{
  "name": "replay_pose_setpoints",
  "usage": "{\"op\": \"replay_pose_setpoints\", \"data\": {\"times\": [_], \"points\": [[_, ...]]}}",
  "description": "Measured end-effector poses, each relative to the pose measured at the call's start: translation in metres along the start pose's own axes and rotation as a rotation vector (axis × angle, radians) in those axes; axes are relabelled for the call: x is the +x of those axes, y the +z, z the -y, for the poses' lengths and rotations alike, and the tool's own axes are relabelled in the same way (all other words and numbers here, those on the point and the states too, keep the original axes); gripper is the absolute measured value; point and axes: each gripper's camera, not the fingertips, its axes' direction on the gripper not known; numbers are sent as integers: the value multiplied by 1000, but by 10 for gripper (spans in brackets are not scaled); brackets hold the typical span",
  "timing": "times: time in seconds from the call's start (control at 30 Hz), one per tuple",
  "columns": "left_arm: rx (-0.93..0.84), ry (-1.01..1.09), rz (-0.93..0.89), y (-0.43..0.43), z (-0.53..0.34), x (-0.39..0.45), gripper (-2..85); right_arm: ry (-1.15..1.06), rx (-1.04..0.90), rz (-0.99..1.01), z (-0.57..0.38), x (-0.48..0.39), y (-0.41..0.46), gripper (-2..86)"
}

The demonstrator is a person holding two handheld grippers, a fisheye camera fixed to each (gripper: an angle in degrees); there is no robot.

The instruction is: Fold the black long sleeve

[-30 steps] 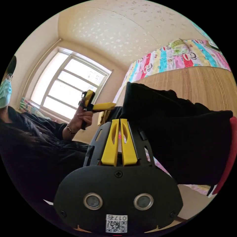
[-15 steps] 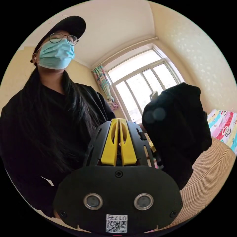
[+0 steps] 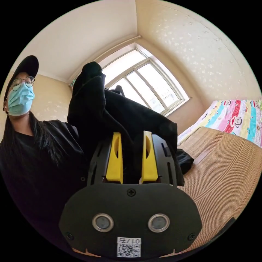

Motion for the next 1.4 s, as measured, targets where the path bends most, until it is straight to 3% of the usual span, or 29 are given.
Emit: {"op": "replay_pose_setpoints", "data": {"times": [0.07,0.1,0.17,0.23,0.3,0.4,0.53,0.67,0.73,0.97,1.07,1.1,1.17,1.27,1.4], "points": [[-6,-35,47,-3,-9,9,37,5,26,-235,4,-15,-9,42],[-11,-31,76,-6,-14,22,37,12,97,-401,6,-26,-27,38],[-57,-47,189,-11,-20,42,38,3,253,-549,10,-50,-61,35],[-143,-145,470,-17,-32,64,39,-20,354,-670,17,-82,-79,33],[-204,-217,651,-16,-45,74,39,-122,455,-860,20,-130,-71,33],[-334,-333,853,-2,-77,67,44,-269,553,-972,16,-181,-43,33],[-505,-504,910,25,-125,21,78,-328,685,-1046,8,-214,-16,32],[-435,-623,806,43,-161,-31,122,-421,750,-1079,4,-242,6,32],[-422,-637,835,62,-181,-60,10,-436,748,-1094,6,-249,14,32],[-485,-595,860,112,-188,-97,3,-405,781,-1151,-3,-267,-6,32],[-633,-599,910,141,-193,-117,119,-375,779,-1166,0,-272,-9,32],[-672,-616,924,151,-199,-126,199,-373,774,-1157,2,-275,-9,32],[-708,-645,898,165,-211,-141,210,-378,779,-1136,3,-279,-6,32],[-709,-636,960,178,-221,-153,114,-413,757,-1155,9,-290,5,32],[-443,-619,1051,137,-198,-133,49,-432,745,-1155,11,-304,-5,32]]}}
